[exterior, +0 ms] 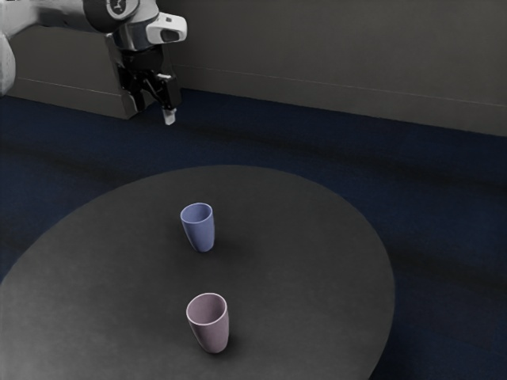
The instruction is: Place the left cup onto the right cup
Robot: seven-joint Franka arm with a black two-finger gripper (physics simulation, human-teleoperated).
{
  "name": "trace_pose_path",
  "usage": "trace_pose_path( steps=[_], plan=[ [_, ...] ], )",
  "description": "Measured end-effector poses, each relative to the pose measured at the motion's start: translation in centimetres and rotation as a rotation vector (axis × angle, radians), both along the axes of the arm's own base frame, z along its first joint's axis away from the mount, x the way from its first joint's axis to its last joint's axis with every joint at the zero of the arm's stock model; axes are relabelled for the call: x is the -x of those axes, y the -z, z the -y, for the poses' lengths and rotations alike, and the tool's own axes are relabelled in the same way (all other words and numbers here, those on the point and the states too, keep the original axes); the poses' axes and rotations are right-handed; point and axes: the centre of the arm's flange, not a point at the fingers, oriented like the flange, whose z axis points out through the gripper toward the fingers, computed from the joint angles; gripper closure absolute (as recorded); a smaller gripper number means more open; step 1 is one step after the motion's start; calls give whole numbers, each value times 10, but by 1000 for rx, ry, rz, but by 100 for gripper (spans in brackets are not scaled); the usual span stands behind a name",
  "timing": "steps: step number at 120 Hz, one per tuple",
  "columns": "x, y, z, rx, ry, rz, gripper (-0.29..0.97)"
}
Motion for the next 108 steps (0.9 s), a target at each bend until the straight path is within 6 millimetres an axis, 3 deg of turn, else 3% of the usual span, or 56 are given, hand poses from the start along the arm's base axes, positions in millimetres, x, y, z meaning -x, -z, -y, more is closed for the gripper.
trace_pose_path(
  steps=[31,49,108],
  plan=[
    [-16,22,0,-16,-2,-18,2],
    [-27,45,-16,-19,-27,-42,2],
    [-74,165,-45,50,-100,-74,2]
  ],
)
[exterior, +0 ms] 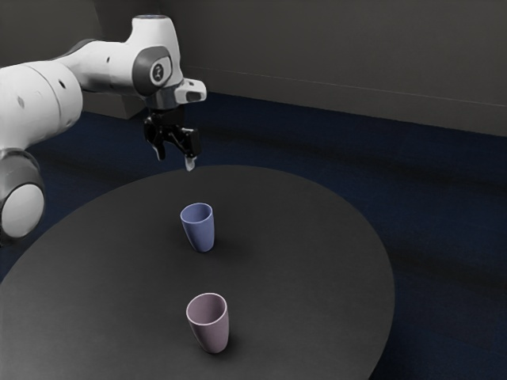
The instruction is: Place the left cup onto the right cup
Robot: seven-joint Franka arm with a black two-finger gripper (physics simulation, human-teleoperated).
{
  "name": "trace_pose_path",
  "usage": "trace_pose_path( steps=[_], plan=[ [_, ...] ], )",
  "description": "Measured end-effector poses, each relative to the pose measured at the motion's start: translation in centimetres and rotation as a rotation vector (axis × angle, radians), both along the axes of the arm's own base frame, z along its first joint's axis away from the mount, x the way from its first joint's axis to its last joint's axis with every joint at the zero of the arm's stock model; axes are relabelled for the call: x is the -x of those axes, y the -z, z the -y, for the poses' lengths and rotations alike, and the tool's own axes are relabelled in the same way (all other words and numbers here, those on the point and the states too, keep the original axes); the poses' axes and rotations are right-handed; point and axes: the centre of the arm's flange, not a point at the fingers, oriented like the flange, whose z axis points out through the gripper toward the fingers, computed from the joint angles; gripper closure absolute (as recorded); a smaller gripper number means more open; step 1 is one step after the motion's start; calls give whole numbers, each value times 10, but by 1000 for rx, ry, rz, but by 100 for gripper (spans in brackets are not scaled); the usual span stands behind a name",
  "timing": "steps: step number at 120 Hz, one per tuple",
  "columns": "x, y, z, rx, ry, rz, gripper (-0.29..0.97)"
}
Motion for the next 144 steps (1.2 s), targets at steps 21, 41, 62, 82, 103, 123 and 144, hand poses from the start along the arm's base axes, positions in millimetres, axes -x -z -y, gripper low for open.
trace_pose_path(
  steps=[21,41,62,82,103,123,144],
  plan=[
    [-1,41,-3,40,-31,-23,2],
    [6,51,11,61,-31,-23,2],
    [25,49,33,89,-20,-27,2],
    [37,51,54,85,-7,-39,2],
    [54,49,60,61,-11,-54,2],
    [59,48,68,47,-21,-55,2],
    [60,62,74,38,-44,-68,2]
  ],
)
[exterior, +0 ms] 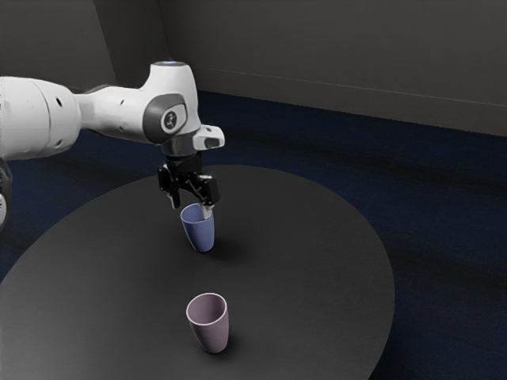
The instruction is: Place the left cup onto the right cup
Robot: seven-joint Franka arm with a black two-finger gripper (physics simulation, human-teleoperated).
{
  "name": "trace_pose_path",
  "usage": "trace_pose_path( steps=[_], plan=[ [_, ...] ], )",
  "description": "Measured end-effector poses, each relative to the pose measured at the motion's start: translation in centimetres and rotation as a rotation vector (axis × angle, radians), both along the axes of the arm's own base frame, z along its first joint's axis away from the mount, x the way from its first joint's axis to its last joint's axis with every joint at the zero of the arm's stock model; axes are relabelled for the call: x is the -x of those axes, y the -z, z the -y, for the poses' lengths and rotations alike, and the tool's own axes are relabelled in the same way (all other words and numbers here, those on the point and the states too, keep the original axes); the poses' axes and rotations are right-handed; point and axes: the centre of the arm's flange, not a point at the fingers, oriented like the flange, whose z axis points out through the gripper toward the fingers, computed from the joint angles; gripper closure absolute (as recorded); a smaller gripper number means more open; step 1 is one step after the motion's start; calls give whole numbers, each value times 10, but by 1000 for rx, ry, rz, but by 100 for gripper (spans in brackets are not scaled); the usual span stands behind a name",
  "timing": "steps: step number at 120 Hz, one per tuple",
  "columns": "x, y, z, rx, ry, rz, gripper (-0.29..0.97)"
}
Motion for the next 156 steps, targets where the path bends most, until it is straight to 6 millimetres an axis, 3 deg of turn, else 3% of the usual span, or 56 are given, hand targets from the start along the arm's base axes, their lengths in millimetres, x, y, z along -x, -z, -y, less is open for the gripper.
trace_pose_path(
  steps=[21,54,75,94,129,156],
  plan=[
    [-2,5,-1,-7,-28,6,2],
    [-3,12,20,-2,-32,14,4],
    [-7,19,12,-15,-56,19,4],
    [-26,19,5,-38,-66,46,4],
    [-43,30,8,-47,-72,51,5],
    [-44,37,11,-46,-76,43,5]
  ],
)
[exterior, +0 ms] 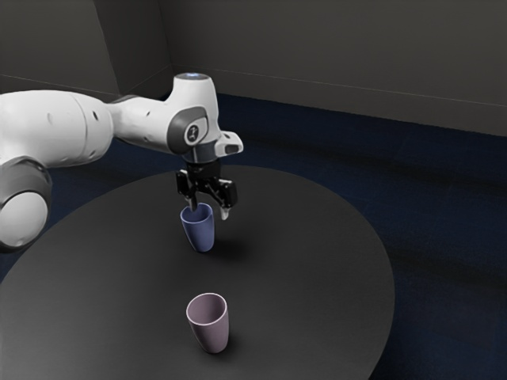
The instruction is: Place the left cup onto the right cup
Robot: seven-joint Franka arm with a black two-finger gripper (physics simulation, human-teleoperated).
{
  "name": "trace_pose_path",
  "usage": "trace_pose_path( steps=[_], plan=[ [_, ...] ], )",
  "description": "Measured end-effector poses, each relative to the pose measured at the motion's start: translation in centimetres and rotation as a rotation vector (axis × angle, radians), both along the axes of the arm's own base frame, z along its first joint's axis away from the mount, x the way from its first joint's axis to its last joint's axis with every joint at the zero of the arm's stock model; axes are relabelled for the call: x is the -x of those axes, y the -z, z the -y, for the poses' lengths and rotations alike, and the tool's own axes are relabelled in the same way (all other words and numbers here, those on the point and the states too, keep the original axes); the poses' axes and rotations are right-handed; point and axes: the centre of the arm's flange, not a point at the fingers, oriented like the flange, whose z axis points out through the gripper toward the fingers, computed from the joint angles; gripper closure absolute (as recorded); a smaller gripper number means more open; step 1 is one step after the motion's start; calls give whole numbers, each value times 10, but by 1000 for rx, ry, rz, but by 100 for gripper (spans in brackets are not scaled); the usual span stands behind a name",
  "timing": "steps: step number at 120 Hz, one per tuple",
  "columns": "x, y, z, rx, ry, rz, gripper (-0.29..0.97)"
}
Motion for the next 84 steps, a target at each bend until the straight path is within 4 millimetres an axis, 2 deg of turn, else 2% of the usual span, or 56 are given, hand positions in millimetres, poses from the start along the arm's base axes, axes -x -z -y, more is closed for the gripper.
trace_pose_path(
  steps=[17,47,84],
  plan=[
    [0,5,0,-1,-3,-5,6],
    [0,26,1,-7,-7,-32,6],
    [-2,36,0,-10,-11,-25,9]
  ],
)
